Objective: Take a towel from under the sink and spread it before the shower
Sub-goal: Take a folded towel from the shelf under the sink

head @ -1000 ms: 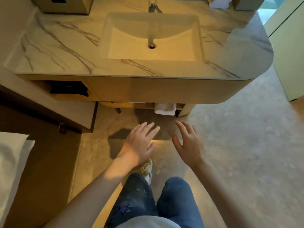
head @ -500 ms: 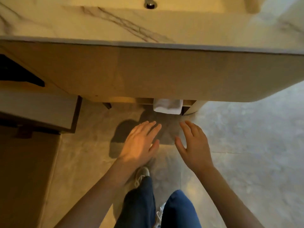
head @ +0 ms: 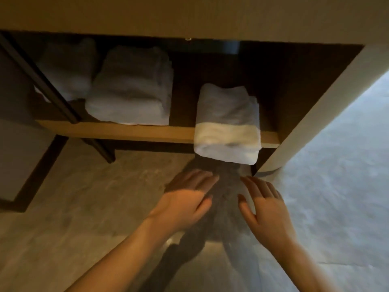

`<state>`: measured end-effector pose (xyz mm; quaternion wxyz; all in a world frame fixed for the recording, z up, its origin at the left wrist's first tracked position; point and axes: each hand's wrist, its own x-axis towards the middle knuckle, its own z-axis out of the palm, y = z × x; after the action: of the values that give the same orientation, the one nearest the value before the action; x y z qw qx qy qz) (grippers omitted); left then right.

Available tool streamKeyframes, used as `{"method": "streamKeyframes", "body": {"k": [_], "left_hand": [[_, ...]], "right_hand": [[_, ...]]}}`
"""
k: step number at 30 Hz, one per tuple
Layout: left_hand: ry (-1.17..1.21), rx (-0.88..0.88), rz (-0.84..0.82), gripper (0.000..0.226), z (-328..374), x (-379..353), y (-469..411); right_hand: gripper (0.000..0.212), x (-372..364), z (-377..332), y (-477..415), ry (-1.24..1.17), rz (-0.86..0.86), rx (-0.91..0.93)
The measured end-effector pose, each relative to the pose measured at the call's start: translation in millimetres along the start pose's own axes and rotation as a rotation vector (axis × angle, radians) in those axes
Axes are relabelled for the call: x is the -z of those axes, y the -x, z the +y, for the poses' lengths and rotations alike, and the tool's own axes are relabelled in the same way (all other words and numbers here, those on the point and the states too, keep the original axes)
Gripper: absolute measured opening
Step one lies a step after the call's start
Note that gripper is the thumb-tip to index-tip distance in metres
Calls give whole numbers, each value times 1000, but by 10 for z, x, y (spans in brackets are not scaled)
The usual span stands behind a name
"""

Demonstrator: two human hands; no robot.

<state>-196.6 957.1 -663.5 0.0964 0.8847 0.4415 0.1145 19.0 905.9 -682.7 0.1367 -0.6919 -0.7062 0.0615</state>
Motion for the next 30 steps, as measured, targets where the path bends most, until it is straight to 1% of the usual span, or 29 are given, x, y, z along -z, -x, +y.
{"method": "streamKeyframes", "body": {"k": [3, 4, 6, 9, 11, 13, 15, 17, 21, 23, 27, 30], "left_hand": [[-68, -32, 65, 47, -114, -169, -51], [-54, -25, 64, 47, -137, -185, -66], [-14, 9, 59, 48, -180, -158, -144], [-78, -14, 151, 48, -215, 13, -339], [0, -24, 263, 43, -264, 124, -530], [117, 36, 338, 41, -331, 169, -733], [199, 138, 327, 40, -402, 125, -946], [232, 223, 274, 43, -462, 10, -1140], [171, 332, 203, 44, -513, -208, -1349], [178, 377, 187, 42, -488, -284, -1381], [370, 475, 215, 39, -413, -377, -1357], [451, 480, 279, 39, -355, -431, -1292]], "right_hand": [[52, -176, 152, -116, 0, 83, 53], [51, -184, 178, -154, -6, 108, 65], [50, -137, 201, -237, -34, 147, 67], [47, 12, 183, -444, -79, 172, 39], [48, 86, 175, -648, -75, 212, 33], [49, 115, 183, -889, -88, 242, 35], [50, 85, 223, -1137, -85, 225, 32], [52, -1, 290, -1347, -43, 209, 15], [59, -193, 374, -1544, -62, 194, -72], [65, -276, 414, -1550, -78, 166, -92], [64, -447, 455, -1501, -156, 134, -146], [59, -519, 430, -1422, -241, 164, -212]]}}
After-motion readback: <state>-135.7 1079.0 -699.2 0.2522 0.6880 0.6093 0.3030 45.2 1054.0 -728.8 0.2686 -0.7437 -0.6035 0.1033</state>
